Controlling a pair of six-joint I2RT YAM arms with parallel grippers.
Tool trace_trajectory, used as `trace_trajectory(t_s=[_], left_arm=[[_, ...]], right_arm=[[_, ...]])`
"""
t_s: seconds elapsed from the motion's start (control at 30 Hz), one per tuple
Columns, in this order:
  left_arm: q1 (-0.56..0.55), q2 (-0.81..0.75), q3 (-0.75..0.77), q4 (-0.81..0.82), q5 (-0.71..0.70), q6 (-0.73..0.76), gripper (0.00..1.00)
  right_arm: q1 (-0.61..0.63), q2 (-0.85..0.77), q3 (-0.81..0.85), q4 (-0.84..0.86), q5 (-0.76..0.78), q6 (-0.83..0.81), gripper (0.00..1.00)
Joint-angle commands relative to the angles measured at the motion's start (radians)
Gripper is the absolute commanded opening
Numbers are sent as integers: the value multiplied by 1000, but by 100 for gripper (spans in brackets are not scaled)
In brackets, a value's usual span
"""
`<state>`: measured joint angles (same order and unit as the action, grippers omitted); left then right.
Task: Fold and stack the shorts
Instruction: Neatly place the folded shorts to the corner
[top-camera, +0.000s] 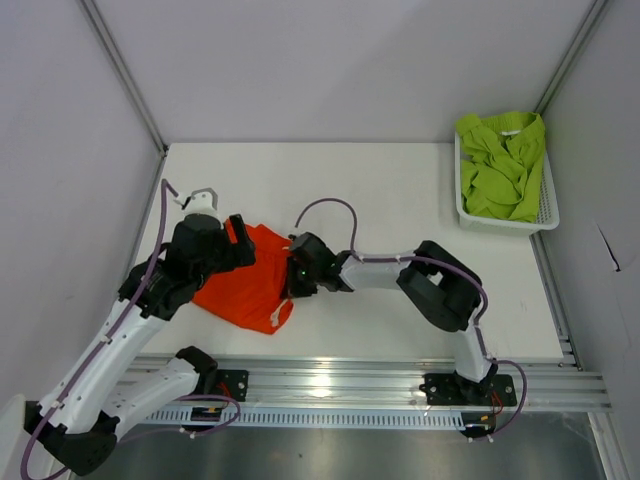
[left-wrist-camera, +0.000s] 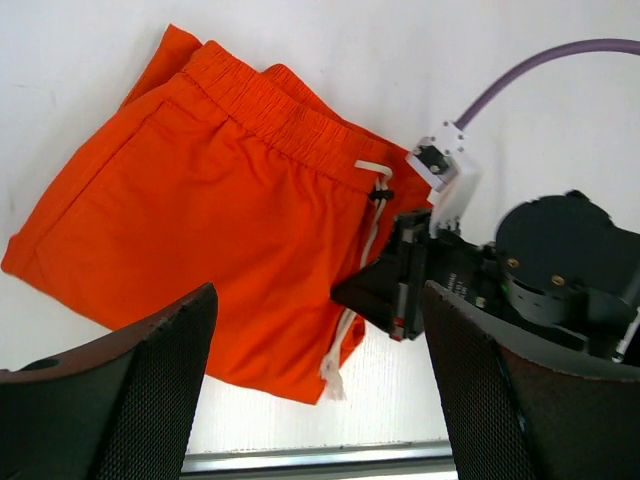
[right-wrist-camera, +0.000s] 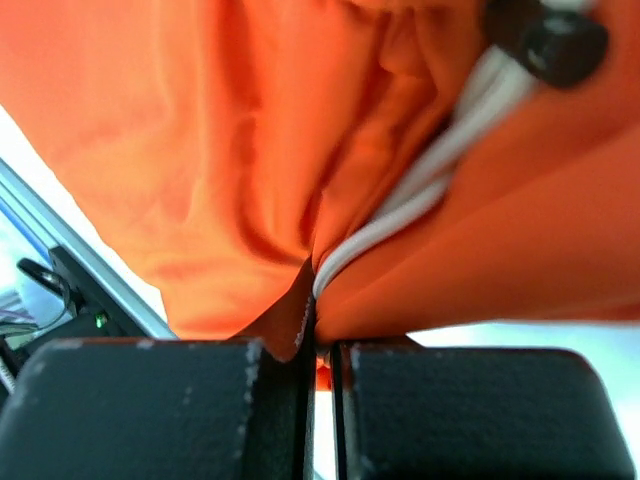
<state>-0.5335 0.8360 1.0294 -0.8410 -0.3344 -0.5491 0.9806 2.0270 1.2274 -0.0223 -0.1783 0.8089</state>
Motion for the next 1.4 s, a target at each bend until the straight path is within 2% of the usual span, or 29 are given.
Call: trace_trajectory(t_s=[0.0, 0.23, 0.4, 0.57, 0.8, 1.1, 1.2, 1.37], left_arm=[[10, -43, 64, -27, -83, 11, 84], [12, -81, 95, -50, -149, 31, 84], [12, -80, 89, -41, -146, 26, 84], [12, -75, 75, -26, -135, 20, 84], [12, -67, 80, -29, -135, 20, 84], [12, -72, 89, -43, -153, 28, 84], [12, -72, 95, -47, -164, 34, 84], [12, -77, 107, -49, -172, 38, 84]], right_arm=[[6, 102, 104, -76, 22, -151, 0], [71, 167, 245, -102, -87, -368, 0], [113, 109, 187, -137, -107, -448, 0], [46, 42, 48, -101, -124, -448, 0], [-49, 59, 32, -96, -136, -427, 0], [-39, 225, 272, -165, -93, -442, 0], [-2, 274, 346, -205, -46, -479, 0], [39, 340, 500, -222, -78, -519, 0]])
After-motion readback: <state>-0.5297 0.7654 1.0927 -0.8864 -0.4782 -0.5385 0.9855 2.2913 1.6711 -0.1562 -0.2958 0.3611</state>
